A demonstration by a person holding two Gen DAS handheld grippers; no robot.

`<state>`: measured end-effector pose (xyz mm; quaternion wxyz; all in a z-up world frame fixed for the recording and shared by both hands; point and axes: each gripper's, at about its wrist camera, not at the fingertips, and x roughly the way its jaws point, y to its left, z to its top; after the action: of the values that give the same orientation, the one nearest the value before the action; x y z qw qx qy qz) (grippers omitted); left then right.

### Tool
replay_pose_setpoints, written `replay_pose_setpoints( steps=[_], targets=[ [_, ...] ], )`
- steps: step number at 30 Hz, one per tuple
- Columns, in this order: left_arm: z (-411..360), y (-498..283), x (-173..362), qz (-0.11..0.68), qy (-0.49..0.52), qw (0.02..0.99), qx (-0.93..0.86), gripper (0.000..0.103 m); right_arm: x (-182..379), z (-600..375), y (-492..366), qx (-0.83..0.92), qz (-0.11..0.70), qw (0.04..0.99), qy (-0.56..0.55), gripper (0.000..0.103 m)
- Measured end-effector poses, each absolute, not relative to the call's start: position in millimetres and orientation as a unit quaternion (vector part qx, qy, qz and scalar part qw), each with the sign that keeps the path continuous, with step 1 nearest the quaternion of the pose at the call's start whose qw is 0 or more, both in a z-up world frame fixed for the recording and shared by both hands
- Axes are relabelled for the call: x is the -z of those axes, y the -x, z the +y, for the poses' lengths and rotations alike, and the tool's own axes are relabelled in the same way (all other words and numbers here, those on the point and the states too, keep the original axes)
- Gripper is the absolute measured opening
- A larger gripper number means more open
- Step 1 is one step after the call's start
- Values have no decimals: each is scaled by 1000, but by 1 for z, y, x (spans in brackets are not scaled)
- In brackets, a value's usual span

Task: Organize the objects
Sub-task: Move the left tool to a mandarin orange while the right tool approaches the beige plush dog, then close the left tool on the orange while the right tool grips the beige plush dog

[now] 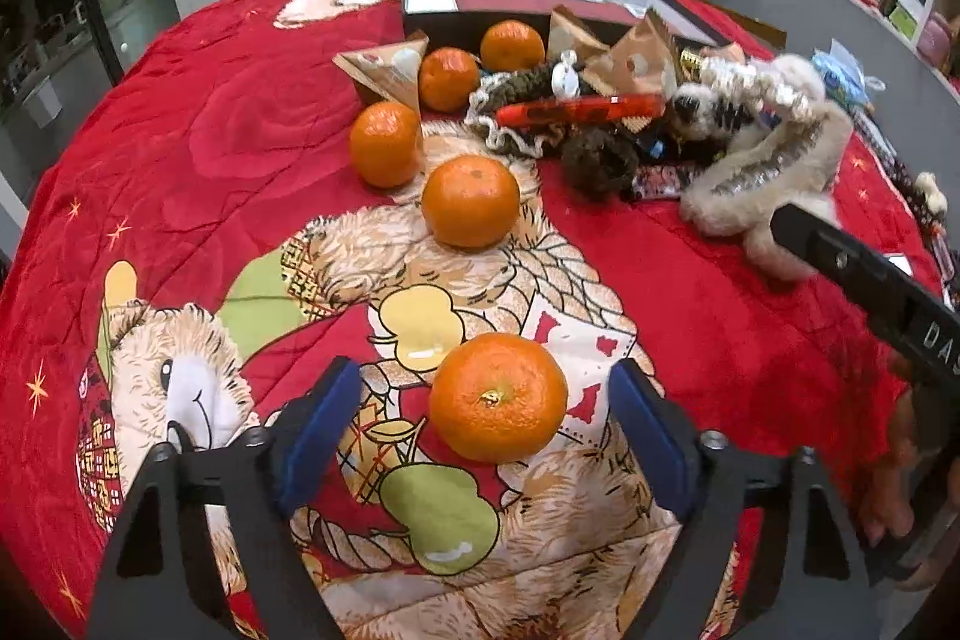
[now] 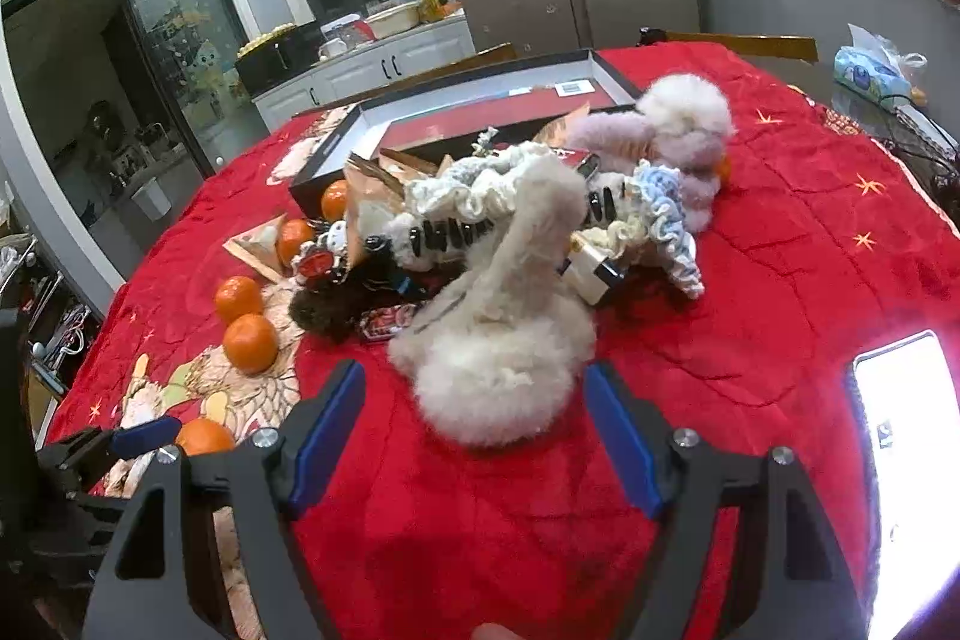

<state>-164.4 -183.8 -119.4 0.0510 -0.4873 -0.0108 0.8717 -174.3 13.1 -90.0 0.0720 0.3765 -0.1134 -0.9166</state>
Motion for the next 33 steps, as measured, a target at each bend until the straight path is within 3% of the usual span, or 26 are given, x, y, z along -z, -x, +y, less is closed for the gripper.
replay_pose_setpoints(
  steps=[10, 11, 13, 18, 20, 21, 33],
  targets=[
    [-184, 163, 118, 16, 475, 49, -878, 55, 101, 9, 192, 910, -116, 62, -393, 75],
    [-185, 162, 118, 15, 472, 48, -880, 53, 102, 10, 193, 909, -117, 61, -395, 74],
    [-185, 161, 117, 12, 469, 43, -882, 39, 106, 12, 196, 905, -117, 45, -406, 59],
    [-186, 162, 117, 11, 468, 41, -883, 39, 105, 11, 194, 907, -111, 46, -405, 56],
    [-186, 161, 116, 9, 469, 40, -882, 38, 104, 9, 193, 908, -103, 37, -405, 44],
    [-187, 160, 115, 4, 468, 40, -883, 38, 103, 10, 192, 908, -99, 27, -407, 30],
    [-191, 151, 109, -4, 460, 40, -887, 38, 100, 15, 179, 911, -102, 42, -398, 16]
  ],
)
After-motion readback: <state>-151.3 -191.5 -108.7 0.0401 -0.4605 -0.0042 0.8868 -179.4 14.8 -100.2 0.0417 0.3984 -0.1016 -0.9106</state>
